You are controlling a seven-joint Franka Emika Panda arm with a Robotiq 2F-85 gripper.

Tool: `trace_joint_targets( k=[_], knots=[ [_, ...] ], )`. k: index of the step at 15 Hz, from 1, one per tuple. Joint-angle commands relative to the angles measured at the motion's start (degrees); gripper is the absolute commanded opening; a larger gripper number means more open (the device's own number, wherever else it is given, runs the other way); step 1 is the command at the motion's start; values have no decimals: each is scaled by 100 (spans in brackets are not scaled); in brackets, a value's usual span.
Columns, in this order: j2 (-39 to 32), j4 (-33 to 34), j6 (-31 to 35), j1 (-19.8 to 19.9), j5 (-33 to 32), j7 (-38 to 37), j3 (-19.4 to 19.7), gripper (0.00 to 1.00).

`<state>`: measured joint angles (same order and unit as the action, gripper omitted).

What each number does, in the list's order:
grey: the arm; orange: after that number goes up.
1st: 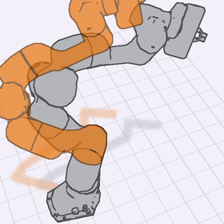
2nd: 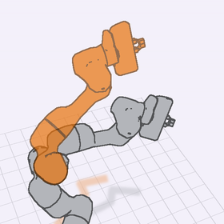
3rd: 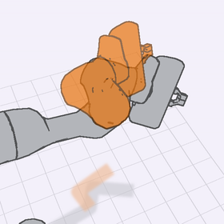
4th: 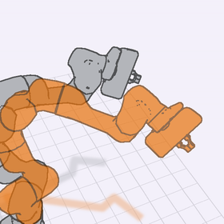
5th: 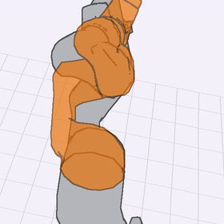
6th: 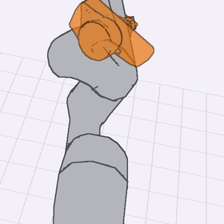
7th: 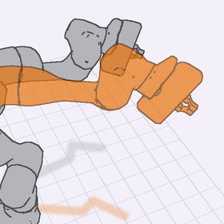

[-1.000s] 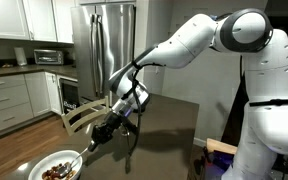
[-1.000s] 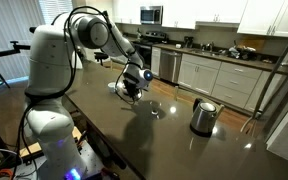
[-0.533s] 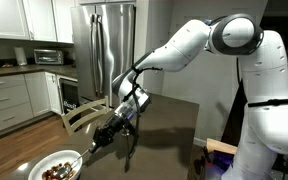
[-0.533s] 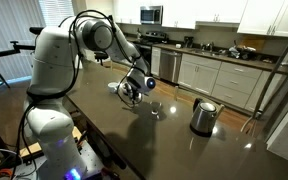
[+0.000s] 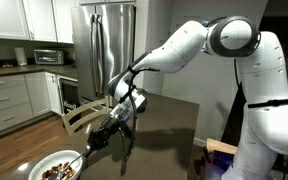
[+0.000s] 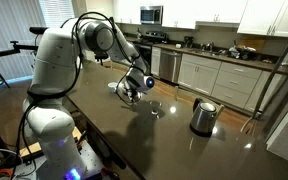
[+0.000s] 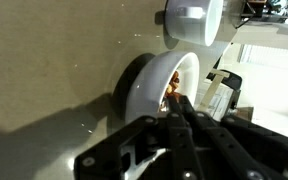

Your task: Scoop a spoonful of things from the bowl and put them in the glass

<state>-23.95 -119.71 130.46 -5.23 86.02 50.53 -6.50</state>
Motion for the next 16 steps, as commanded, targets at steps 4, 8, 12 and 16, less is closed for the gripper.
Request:
trace_joint_targets(
  k=[4, 8, 12, 16],
  knots=[
    [84, 178, -218, -48, 64, 160, 48, 4],
    [228, 210, -201, -46, 39, 162, 70, 5],
    [367, 187, -174, -37, 32, 182, 101, 4],
    [540, 105, -261, 17, -10, 113, 161, 5]
  ],
)
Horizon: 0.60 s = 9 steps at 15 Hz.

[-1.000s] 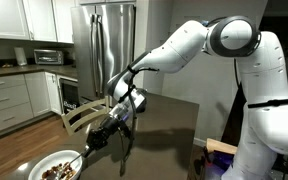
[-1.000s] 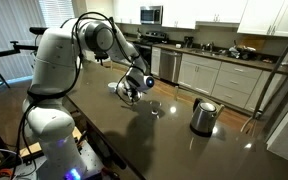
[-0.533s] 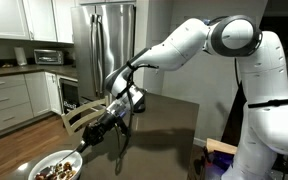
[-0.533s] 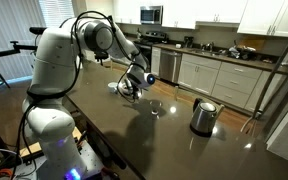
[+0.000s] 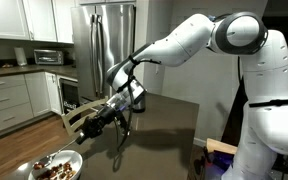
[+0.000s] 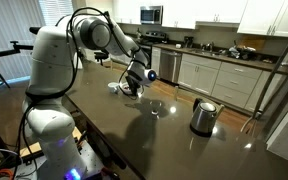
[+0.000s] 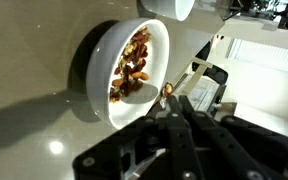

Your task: Scoop a spoonful of things from the bowl and put them in the glass

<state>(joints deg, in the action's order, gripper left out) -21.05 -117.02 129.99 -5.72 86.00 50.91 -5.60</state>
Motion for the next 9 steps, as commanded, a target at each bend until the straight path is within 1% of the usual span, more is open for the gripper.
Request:
trace_joint_targets(
  k=[1, 5, 9],
  knots=[
    [319, -209, -249, 90, -31, 51, 94, 5],
    [737, -533, -210, 174, -124, -25, 273, 5],
    [1346, -1016, -256, 317, -344, -158, 502, 5]
  ],
)
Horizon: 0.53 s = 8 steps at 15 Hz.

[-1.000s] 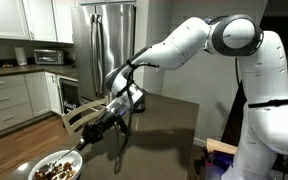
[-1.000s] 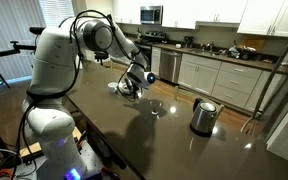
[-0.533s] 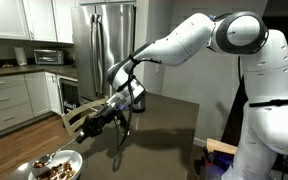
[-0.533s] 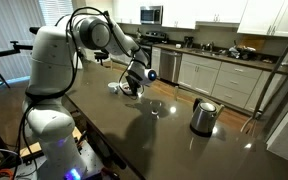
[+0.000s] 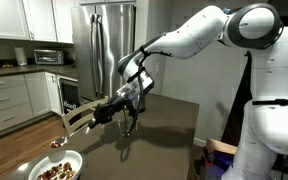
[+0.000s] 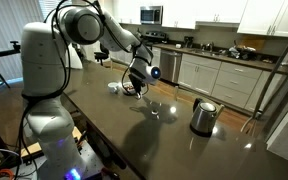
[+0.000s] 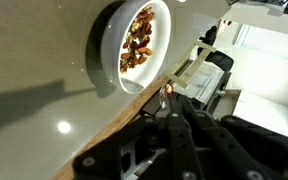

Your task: Scoop a spoonful of things from the bowl and put them in the glass

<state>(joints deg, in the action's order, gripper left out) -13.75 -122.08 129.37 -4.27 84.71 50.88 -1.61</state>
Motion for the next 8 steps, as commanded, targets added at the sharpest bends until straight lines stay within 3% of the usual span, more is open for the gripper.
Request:
trace_joint_targets(
  k=[1, 8],
  knots=[
    [764, -618, -223, 241, -323, -238, 179, 5],
    [1603, -1322, -165, 648, -1036, -701, 585, 5]
  ],
)
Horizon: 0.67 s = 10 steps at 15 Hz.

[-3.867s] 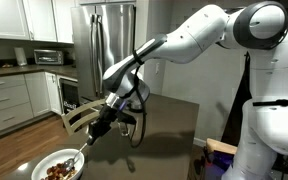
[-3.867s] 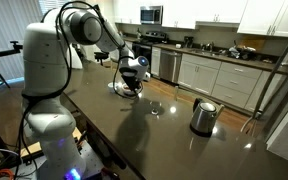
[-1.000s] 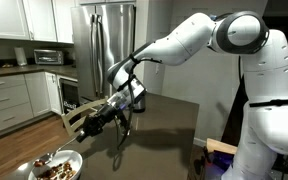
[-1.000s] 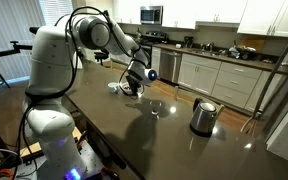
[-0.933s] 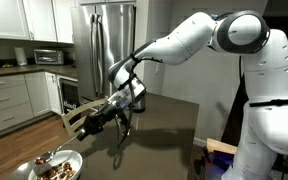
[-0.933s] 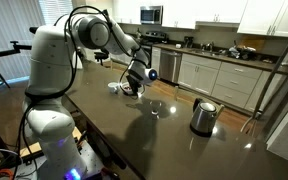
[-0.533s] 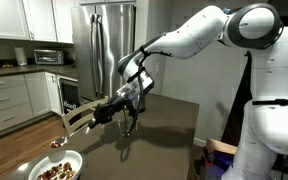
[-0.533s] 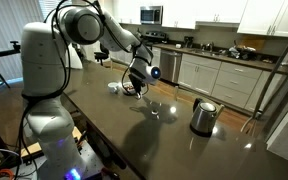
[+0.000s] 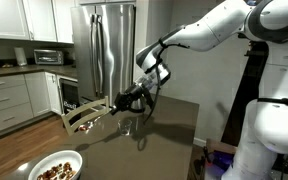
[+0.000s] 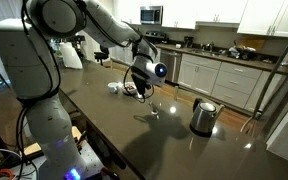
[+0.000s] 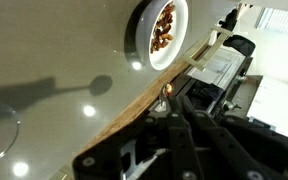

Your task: Scoop a spoonful of things from the bowl and put them in the glass

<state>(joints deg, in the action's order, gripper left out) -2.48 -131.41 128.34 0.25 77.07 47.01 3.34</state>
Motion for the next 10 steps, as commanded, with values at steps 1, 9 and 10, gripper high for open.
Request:
trace_joint_targets(
  k=[1, 9, 10],
  knots=[
    [580, -481, -41, 254, -367, -381, 142, 5],
    [952, -885, 135, 686, -773, -685, 510, 4],
    [962, -917, 177, 733, -818, -740, 547, 4]
  ],
)
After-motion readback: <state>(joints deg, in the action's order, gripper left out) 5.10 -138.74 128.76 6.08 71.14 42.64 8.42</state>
